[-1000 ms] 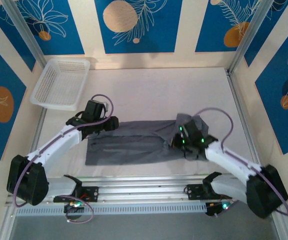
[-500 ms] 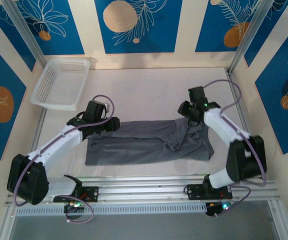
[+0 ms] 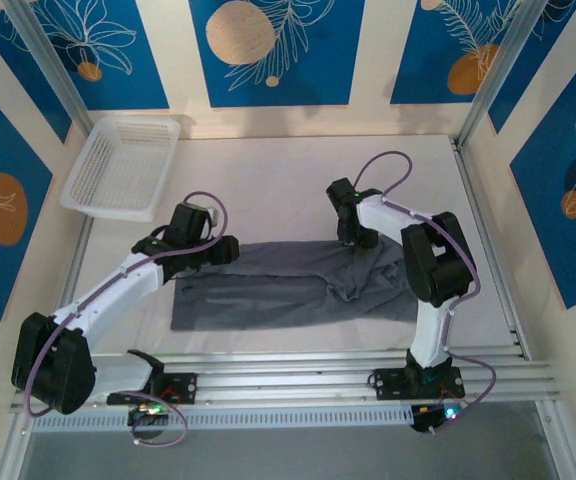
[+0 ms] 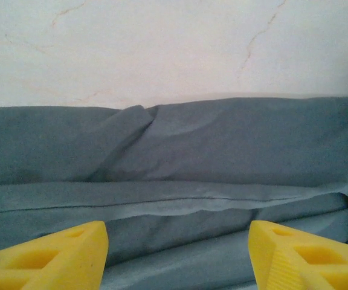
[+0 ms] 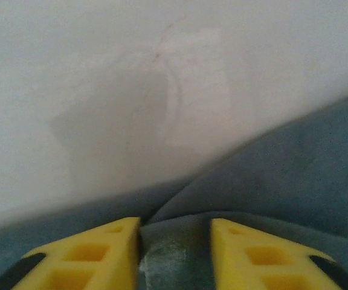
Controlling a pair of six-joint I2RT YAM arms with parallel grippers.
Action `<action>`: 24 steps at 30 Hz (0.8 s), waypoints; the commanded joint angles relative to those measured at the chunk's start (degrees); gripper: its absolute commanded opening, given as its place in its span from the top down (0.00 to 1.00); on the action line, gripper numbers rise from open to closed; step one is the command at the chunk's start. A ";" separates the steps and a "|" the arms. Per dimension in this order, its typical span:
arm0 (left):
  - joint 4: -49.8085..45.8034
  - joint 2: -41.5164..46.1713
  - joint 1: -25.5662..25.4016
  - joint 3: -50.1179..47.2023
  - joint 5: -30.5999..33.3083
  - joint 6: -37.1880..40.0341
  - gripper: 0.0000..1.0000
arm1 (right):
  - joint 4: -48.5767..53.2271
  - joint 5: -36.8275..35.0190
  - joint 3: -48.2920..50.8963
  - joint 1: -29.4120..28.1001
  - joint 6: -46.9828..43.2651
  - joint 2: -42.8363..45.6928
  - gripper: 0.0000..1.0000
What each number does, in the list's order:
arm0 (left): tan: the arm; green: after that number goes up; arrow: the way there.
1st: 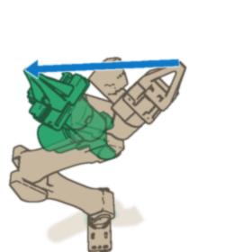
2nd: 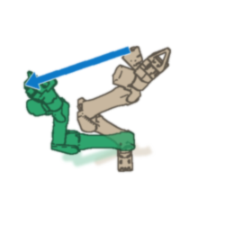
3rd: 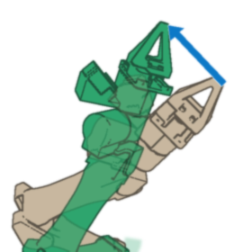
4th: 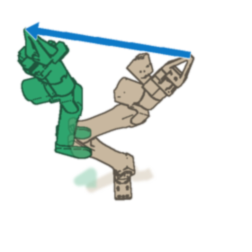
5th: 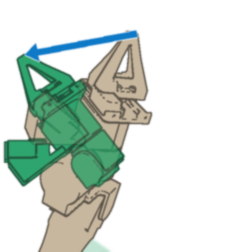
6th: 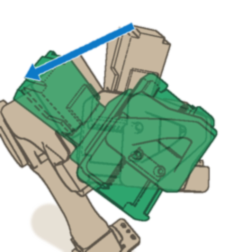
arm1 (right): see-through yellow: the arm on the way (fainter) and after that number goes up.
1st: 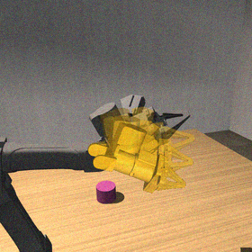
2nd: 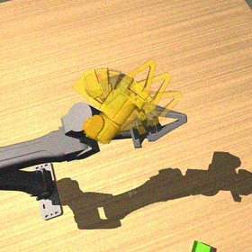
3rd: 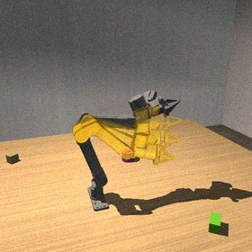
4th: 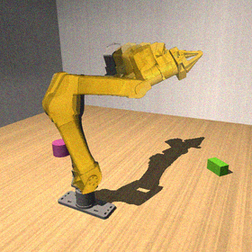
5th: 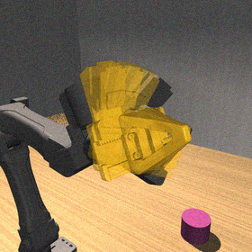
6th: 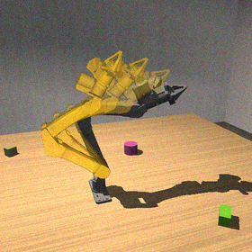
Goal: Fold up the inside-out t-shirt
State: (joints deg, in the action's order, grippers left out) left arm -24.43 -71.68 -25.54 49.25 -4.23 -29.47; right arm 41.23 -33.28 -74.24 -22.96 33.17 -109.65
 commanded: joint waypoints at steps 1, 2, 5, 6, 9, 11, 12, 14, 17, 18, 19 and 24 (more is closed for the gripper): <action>-0.06 0.29 -0.65 -0.41 0.27 0.65 0.37 | 1.27 -3.22 0.03 0.11 -0.04 1.85 0.80; 0.06 0.15 -0.65 -0.39 0.19 0.58 0.37 | 1.09 -3.07 0.16 0.11 -0.03 2.28 0.84; 0.08 -0.12 -0.65 -0.41 0.09 0.48 0.37 | 0.89 -2.62 0.21 0.11 -0.03 3.49 0.95; 0.08 -0.13 -0.70 -0.47 0.10 0.47 0.37 | 0.87 -2.52 0.27 0.11 -0.03 3.92 0.99; -0.03 -0.14 -0.65 -0.52 0.01 0.47 0.37 | 1.12 -2.02 0.15 0.11 -0.03 5.41 1.00; -0.01 -0.06 -0.65 -0.56 0.08 0.48 0.37 | 1.10 -0.91 0.39 0.24 0.16 6.98 1.00; -0.01 0.04 -0.65 -0.49 0.01 0.39 0.37 | 1.34 -0.28 0.56 0.41 0.55 8.59 1.00; 0.01 0.27 -0.73 -0.40 -0.23 0.21 0.37 | 1.30 0.48 2.40 0.78 1.80 13.55 1.00; 0.15 0.73 -0.69 -0.39 -0.43 0.03 0.37 | -0.73 1.35 12.66 1.33 6.78 27.03 1.00; 0.23 0.88 -0.74 -0.39 -0.30 0.03 0.37 | -1.50 1.73 18.13 1.37 9.48 32.51 1.00; 0.40 0.90 -0.74 -0.39 -0.19 0.12 0.37 | -1.61 2.23 23.71 1.51 12.55 37.91 1.00; 1.57 -0.59 -0.74 0.02 -1.03 0.25 0.37 | 1.05 6.96 42.48 4.15 22.80 61.89 0.68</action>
State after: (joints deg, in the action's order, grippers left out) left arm -24.21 -71.70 -25.54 49.15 -4.36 -29.50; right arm 39.64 -29.85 -36.80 -20.29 47.48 -53.47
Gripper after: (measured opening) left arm 0.629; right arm 0.289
